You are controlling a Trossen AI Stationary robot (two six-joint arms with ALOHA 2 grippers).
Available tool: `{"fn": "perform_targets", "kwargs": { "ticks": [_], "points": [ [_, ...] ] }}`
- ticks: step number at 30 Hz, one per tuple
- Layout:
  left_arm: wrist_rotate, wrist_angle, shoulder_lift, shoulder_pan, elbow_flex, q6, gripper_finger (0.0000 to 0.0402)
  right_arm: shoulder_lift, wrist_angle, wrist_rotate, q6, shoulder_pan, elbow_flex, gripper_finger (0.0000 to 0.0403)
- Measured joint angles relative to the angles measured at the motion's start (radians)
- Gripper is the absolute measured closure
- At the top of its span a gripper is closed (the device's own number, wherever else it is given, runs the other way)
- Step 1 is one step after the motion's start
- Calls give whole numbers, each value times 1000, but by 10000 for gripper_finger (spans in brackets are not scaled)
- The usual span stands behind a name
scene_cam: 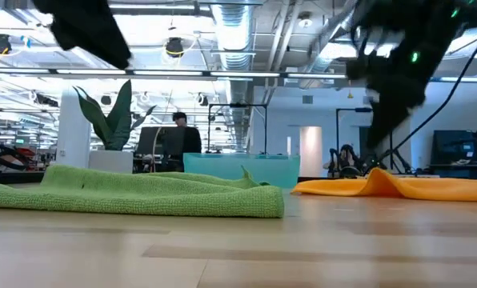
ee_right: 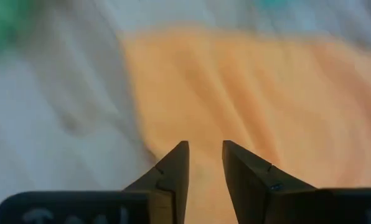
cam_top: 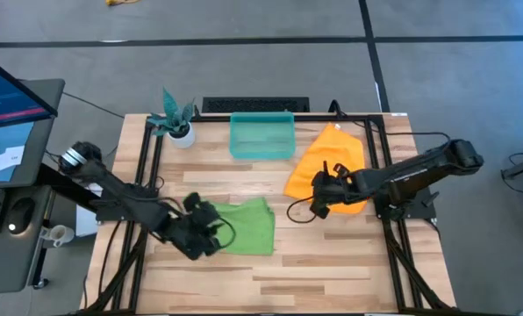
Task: Roll microfiber towels into tight, uniform cylinder then place into a basket
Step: Fold the green towel
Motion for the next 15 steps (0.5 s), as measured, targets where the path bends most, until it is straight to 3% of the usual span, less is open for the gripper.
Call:
{"fn": "perform_targets", "kwargs": {
  "ticks": [4, 10, 15],
  "points": [
    [-82, 22, -87, -43, -103, -102, 293, -50, 181, 12, -49, 55, 3, 283],
    [-24, 91, -95, -43, -248, -188, 293, -45, 391, -31, -189, 103, 1, 283],
    [21, 119, -90, -28, -320, -262, 293, 3, 509, -84, -208, 98, 1, 280]
  ]
}}
